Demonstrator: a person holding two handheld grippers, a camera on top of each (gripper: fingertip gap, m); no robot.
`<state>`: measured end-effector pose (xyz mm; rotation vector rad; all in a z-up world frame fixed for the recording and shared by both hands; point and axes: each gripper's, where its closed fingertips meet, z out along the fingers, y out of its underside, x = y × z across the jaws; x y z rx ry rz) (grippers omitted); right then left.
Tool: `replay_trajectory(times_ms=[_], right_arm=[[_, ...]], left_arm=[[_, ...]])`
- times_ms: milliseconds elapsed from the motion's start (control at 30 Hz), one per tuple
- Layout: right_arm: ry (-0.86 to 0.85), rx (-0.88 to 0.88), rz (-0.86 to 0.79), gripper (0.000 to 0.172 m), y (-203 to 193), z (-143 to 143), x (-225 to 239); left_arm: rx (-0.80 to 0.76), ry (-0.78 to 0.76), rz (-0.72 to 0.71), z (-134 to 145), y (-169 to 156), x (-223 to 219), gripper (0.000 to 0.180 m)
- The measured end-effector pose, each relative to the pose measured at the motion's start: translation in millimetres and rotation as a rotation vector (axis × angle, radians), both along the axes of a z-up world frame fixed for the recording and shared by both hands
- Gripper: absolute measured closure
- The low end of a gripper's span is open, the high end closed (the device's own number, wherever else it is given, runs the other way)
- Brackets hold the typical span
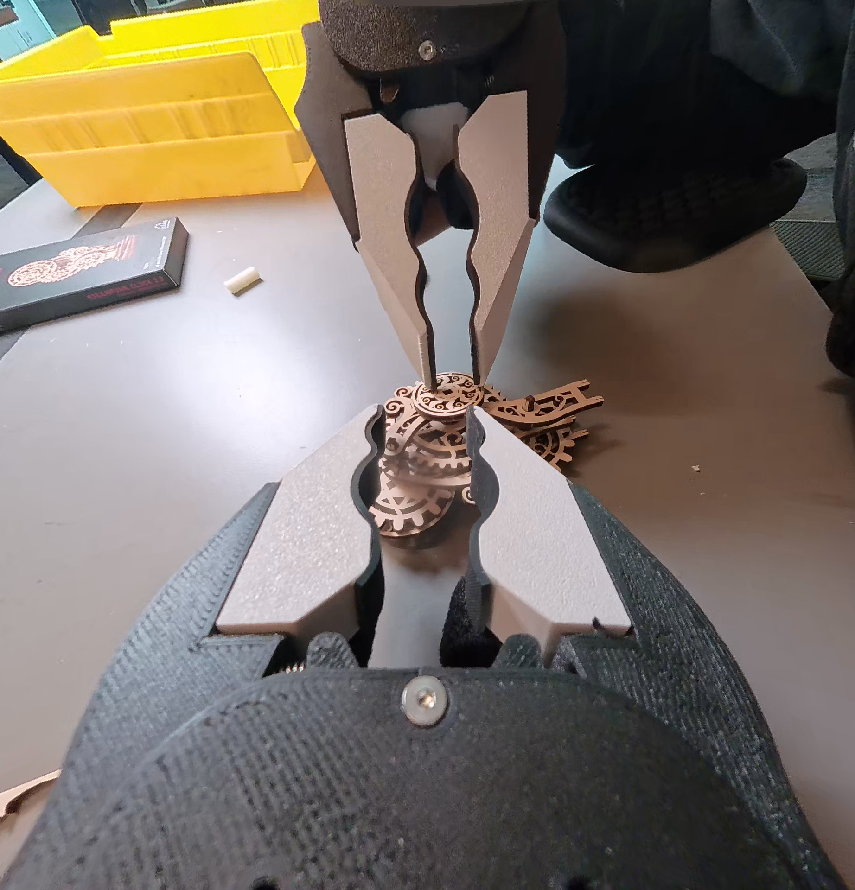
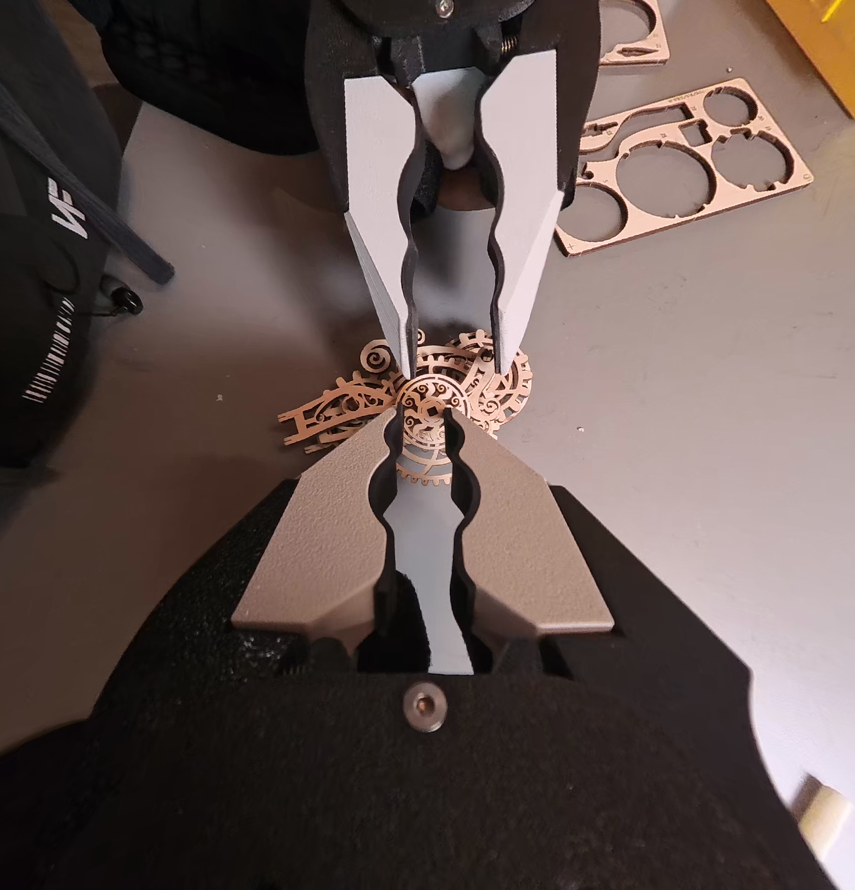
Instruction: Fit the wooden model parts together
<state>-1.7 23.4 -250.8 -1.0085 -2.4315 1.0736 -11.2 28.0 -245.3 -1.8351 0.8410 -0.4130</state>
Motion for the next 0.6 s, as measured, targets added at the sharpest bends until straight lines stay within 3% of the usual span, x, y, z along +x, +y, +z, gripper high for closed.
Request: replay_trajectory(times_ms=[600], right_arm=[[-0.034, 0.046, -0.044, 0.162, -1.9, -3.1, -3.0]], left_arm=[[-0.035, 0.020, -0.011, -5.3, -3.4, 0.4, 0.151]])
